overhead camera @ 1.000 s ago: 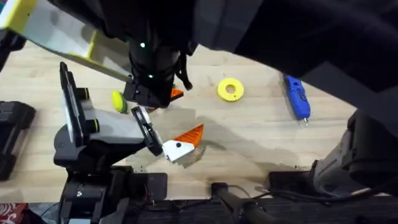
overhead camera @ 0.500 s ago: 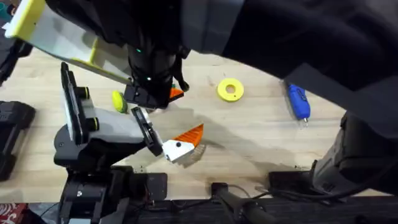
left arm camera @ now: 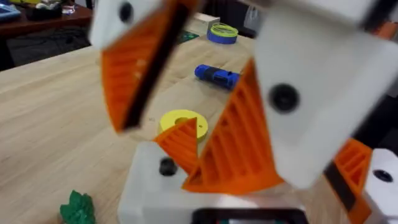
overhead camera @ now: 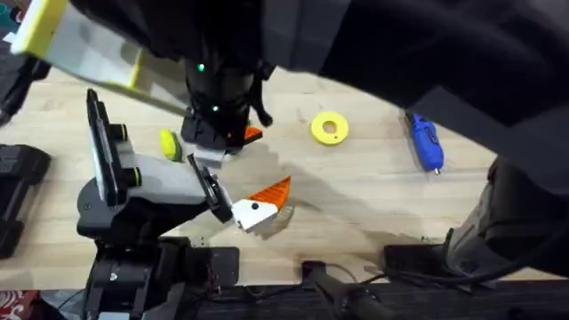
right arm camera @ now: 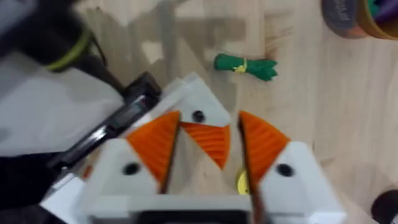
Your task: Pick up the gripper from the table and insert it into the empty holder that is missing its gripper. Then pick up a screw, insert it into the mounting hole, and use the screwdriver to tighten it. Finally, clean up the table by picking up the vegetable and placing it into the bucket.
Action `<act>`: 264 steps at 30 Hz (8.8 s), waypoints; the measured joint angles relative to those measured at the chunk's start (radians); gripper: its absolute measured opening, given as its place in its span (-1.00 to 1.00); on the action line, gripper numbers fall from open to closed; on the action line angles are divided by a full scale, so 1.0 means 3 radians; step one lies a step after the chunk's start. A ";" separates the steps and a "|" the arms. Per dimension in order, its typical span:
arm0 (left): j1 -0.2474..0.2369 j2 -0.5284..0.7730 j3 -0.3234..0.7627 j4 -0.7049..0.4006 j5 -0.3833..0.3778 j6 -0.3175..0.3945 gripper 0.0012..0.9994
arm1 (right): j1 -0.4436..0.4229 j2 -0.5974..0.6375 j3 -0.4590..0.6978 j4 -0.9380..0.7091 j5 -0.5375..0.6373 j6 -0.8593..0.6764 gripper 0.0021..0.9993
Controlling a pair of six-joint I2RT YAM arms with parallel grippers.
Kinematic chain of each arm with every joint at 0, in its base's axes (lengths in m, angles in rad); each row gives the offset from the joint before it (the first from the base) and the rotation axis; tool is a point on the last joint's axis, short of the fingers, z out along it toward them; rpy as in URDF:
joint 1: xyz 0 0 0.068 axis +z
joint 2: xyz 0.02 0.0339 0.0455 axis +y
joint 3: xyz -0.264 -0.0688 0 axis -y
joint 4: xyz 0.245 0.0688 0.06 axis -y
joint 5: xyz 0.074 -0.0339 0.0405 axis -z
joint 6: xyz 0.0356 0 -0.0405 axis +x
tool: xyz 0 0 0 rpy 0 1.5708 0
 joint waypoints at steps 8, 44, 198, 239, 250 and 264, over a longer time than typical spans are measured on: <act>0.0000 0.0000 0.0000 0.0001 0.0002 0.0001 0.97 | -0.0087 -0.0010 0.0035 0.0009 0.0089 -0.0014 0.99; 0.0000 0.0000 0.0000 0.0000 0.0026 0.0024 0.97 | -0.1509 -0.2198 -0.2059 0.1042 -0.0952 -0.0280 0.99; 0.0000 -0.0001 0.0000 0.0001 0.0023 0.0043 -0.99 | -0.4067 -0.0560 -0.2941 0.1340 -0.0201 0.0078 0.99; 0.0000 0.0000 0.0000 0.0001 0.0024 0.0043 -0.99 | -0.3695 -0.1998 -0.1999 0.2080 -0.0438 0.0303 -0.95; 0.0000 -0.0001 0.0000 0.0001 0.0024 0.0043 -0.99 | -0.2992 -0.2459 -0.1993 0.3039 -0.0491 0.0680 -0.95; 0.0000 -0.0001 0.0000 0.0001 0.0025 0.0043 -0.99 | -0.2713 -0.2442 -0.2044 0.4416 -0.2041 0.1237 -0.95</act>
